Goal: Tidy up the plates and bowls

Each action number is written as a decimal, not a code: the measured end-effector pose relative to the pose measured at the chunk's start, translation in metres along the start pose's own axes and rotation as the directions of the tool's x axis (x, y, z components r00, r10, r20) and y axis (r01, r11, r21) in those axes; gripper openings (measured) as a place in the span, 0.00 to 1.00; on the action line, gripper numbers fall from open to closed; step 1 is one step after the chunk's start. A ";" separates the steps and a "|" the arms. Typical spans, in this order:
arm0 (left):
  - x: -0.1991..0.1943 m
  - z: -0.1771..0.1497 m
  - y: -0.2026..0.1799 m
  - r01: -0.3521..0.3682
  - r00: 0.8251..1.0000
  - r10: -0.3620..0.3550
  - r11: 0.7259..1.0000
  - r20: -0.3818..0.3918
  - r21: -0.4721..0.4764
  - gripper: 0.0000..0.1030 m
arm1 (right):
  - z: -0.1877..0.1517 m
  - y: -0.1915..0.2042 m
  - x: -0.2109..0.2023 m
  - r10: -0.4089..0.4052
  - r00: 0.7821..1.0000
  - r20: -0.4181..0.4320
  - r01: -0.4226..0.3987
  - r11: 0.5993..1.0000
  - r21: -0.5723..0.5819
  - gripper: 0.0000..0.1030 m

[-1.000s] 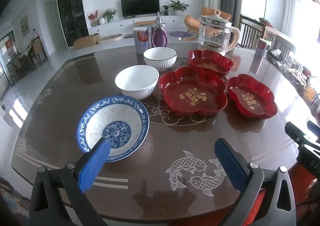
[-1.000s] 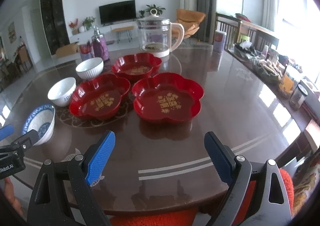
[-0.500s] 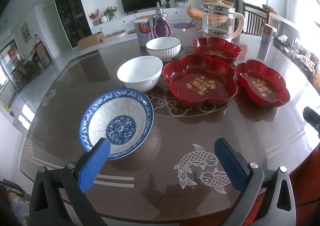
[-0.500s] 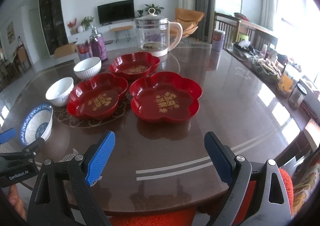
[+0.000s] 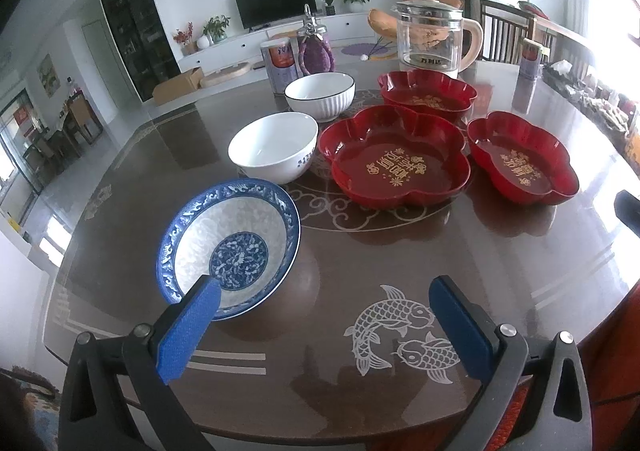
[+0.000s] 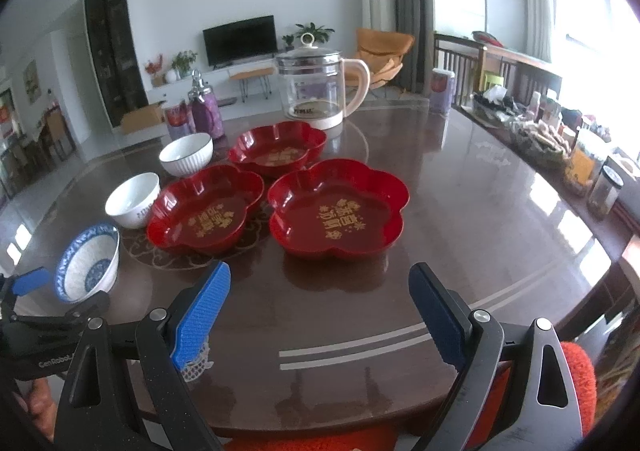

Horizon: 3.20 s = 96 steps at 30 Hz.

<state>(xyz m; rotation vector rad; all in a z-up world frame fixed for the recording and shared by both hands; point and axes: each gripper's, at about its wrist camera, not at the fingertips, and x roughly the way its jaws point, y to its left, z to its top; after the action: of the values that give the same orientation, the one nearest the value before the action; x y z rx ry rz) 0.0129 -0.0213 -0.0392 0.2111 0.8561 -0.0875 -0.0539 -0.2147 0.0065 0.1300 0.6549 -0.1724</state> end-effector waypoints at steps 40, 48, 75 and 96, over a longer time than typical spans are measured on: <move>0.004 0.003 -0.020 0.241 0.969 -0.239 0.970 -0.058 0.020 1.00 | -0.014 0.003 0.020 0.050 0.991 -0.121 -0.054 0.998 -0.027 0.90; 0.007 0.004 -0.017 0.258 0.964 -0.257 0.966 -0.069 -0.003 1.00 | -0.015 0.002 0.024 0.042 0.990 -0.135 -0.045 0.999 -0.024 0.90; 0.009 0.005 -0.016 0.267 0.960 -0.267 0.964 -0.079 -0.013 1.00 | -0.019 0.004 0.030 0.039 0.986 -0.162 -0.045 0.998 -0.037 0.90; 0.054 0.169 -0.074 0.475 0.880 -0.464 0.870 -0.105 0.136 1.00 | 0.032 -0.096 0.021 -0.068 0.992 -0.102 0.082 0.987 0.139 0.90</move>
<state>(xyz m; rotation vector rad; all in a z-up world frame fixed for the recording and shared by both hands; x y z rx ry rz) 0.1613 -0.1302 0.0157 0.1499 0.9573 -0.6117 -0.0377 -0.3163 0.0128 0.2534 0.7443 -0.2878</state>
